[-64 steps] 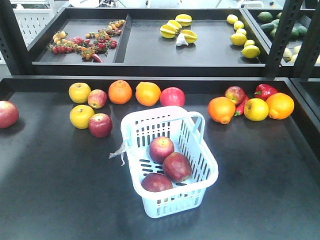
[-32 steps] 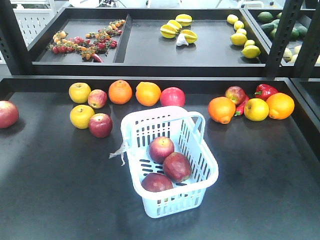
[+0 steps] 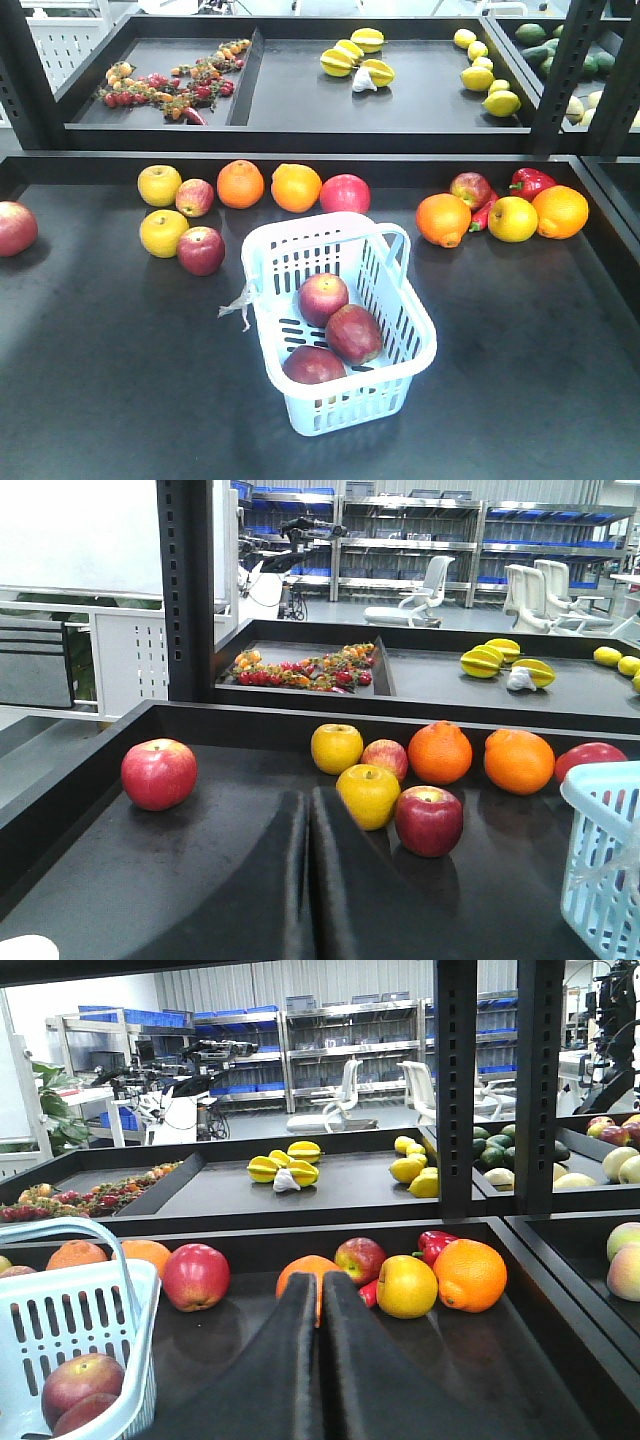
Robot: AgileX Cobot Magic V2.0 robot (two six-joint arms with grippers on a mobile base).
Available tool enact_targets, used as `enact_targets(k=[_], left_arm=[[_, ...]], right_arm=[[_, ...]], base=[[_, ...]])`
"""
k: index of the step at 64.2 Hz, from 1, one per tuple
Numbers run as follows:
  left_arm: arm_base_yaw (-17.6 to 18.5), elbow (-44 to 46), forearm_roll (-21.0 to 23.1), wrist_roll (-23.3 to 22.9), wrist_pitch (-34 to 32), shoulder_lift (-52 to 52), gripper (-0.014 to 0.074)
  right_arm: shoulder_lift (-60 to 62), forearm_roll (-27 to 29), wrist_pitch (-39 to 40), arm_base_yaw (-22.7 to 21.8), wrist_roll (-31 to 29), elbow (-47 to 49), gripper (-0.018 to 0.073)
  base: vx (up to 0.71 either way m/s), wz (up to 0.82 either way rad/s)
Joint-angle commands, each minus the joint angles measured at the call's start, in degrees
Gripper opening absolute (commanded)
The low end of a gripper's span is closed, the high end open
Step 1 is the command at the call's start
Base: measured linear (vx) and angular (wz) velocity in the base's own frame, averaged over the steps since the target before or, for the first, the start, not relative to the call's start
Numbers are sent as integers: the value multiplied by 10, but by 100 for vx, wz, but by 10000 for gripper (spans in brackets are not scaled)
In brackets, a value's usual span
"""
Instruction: Pick three apples into basket with both arms
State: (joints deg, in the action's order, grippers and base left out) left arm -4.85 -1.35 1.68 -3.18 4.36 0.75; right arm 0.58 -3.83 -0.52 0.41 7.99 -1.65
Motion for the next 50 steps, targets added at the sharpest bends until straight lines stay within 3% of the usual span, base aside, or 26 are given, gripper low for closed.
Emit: enact_targets(k=[1,50], left_arm=[[0,-14,5,-5,-44,8,-6],[0,-14,5,-5,-44,8,-6]], right_arm=[[6,-7,45,-4,-4,-8,-4],[6,-7,45,-4,-4,-8,-4]], base=[[0,0],[0,0]])
